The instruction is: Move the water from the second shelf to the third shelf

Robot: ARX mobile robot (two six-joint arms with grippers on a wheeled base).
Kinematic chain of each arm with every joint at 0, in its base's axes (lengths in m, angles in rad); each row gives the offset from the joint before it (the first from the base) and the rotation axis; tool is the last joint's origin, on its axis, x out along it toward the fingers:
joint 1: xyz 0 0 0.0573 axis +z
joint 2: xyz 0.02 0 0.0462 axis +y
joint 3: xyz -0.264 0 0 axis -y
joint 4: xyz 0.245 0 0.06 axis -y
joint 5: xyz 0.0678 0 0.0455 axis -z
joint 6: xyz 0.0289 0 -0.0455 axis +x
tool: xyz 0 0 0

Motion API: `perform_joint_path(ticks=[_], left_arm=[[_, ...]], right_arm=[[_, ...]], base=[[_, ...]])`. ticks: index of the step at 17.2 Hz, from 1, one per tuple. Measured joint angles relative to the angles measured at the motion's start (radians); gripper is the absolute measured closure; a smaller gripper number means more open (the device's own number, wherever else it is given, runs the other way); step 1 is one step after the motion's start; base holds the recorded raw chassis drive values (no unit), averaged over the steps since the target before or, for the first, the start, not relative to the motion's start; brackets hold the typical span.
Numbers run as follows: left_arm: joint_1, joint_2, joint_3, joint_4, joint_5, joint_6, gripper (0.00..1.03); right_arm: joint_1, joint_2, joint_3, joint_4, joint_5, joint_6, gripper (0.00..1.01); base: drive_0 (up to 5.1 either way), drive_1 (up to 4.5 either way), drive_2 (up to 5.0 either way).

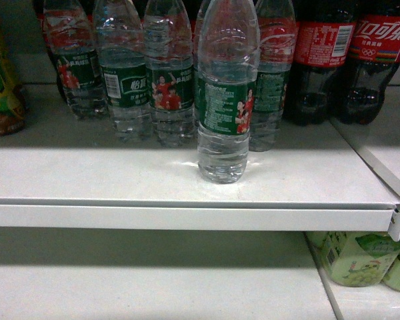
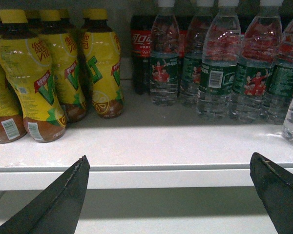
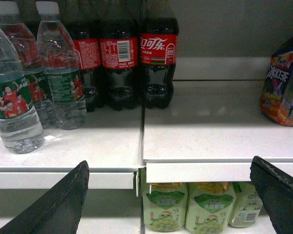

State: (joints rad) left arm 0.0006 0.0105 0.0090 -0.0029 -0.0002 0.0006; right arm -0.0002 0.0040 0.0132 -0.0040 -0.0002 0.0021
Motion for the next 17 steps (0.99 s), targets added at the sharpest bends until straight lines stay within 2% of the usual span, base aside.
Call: perform_joint_path(ticks=[13,16,17], left_arm=[[0.0,0.0,0.0,0.0,0.0,0.0,0.05],[0.0,0.0,0.0,0.0,0.0,0.0,0.05],[0.0,0.0,0.0,0.001,0.001,0.0,0.05]], right_arm=[[0.0,0.0,0.0,0.0,0.0,0.0,0.03],[-0.028,0.023,0.016,-0.066,-0.067,0.036,0.03],[-0.077,0.09,0.028,-0.053,-0.132,0.086,0.03]], base=[[0.0,0.0,0.0],[0.0,0.0,0.0],[0.0,0.0,0.0]])
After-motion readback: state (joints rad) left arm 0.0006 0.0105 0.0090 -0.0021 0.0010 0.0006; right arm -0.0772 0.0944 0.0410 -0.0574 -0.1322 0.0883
